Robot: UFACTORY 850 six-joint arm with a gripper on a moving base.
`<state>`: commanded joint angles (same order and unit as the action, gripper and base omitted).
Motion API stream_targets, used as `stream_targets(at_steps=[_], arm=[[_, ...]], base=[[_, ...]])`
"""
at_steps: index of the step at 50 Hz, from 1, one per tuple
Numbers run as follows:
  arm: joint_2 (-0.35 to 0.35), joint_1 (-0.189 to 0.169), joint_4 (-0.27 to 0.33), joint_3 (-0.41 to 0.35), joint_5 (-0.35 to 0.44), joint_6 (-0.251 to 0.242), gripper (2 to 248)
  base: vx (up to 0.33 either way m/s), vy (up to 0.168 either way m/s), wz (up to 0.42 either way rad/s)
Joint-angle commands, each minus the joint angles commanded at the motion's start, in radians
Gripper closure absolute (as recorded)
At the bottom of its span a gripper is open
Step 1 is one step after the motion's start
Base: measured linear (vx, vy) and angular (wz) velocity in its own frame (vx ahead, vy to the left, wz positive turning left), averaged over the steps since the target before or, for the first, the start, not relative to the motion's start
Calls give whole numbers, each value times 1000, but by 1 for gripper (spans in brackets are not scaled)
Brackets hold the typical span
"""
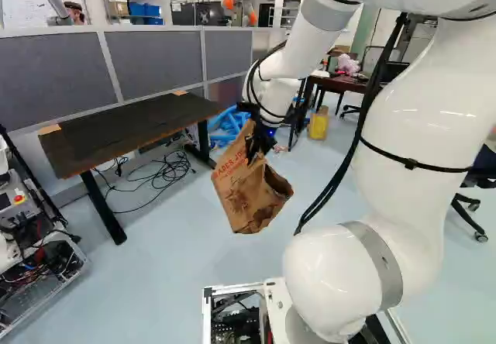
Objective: Pick up the bag on the ground and place it on the table
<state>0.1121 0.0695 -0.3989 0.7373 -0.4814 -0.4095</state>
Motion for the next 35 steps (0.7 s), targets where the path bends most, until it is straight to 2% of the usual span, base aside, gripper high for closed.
stream_targets(at_steps=[35], arm=[[4, 3, 57, 136, -209, 0, 223]], base=[[0, 0, 0]])
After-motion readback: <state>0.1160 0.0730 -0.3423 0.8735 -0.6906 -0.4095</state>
